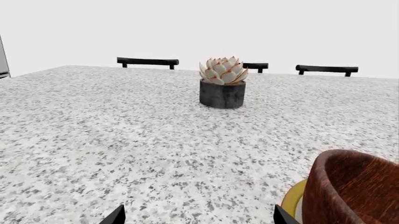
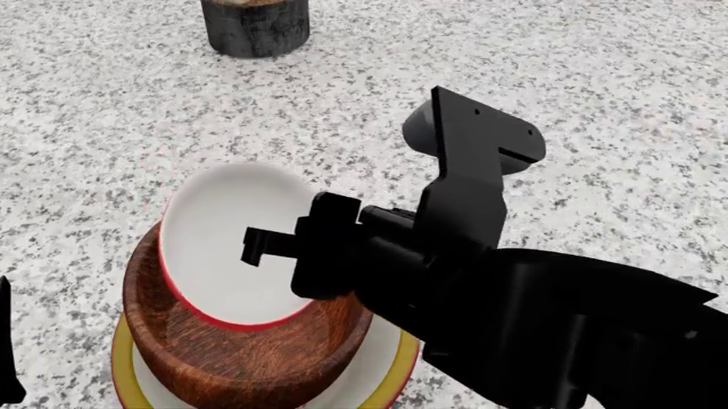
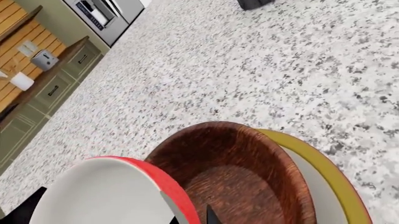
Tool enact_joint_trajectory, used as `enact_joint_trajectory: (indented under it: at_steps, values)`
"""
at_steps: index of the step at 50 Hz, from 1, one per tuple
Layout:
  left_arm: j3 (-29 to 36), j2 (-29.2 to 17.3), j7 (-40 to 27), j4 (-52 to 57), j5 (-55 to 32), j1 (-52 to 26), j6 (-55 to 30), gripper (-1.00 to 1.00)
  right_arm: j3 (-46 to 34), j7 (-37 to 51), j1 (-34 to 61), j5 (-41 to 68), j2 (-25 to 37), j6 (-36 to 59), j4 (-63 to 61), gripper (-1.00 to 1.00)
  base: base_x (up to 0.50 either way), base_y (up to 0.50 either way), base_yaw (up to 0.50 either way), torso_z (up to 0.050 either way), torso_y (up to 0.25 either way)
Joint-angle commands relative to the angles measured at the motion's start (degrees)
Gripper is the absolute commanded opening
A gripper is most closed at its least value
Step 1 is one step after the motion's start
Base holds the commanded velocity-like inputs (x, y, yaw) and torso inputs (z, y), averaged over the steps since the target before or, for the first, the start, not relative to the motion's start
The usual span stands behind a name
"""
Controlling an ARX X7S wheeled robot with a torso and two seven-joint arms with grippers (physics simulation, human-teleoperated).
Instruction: Stack the bowls from largest to smallest.
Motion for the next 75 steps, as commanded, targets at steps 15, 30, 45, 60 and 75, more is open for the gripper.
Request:
enact_joint_trajectory:
  at_steps: [15,30,45,60,75]
  values:
    - [-0.11,-0.35,-0.11,-0.23,-0.28,0.22,0.54,1.00,-1.90,-2.29,-1.18,-2.23,-0.35,0.55,-0.04,-1.00,0.00,0.00,0.00,0.001,0.001]
    - [-0.06,-0.54,-0.36,-0.02,-0.66,0.27,0.62,1.00,-2.46,-3.16,-1.59,-3.38,-0.16,0.42,-0.36,-1.00,0.00,0.00,0.00,0.000,0.001]
    - [0.00,-0.81,-0.77,0.02,-1.13,0.04,0.48,1.00,-1.95,-3.28,-1.29,-2.07,0.28,-0.21,-0.72,1.00,0.00,0.00,0.00,0.000,0.000]
    - [0.33,-0.98,-1.17,0.43,-1.61,-0.04,0.32,1.00,-0.81,-3.77,-0.57,-2.77,1.24,-0.84,-3.96,1.00,0.00,0.00,0.00,0.000,0.000]
    - [0.28,-1.10,-1.37,0.18,-1.70,0.05,0.63,1.00,1.62,-5.05,-2.37,-7.86,5.26,-1.29,-11.72,1.00,0.00,0.00,0.00,0.000,0.000]
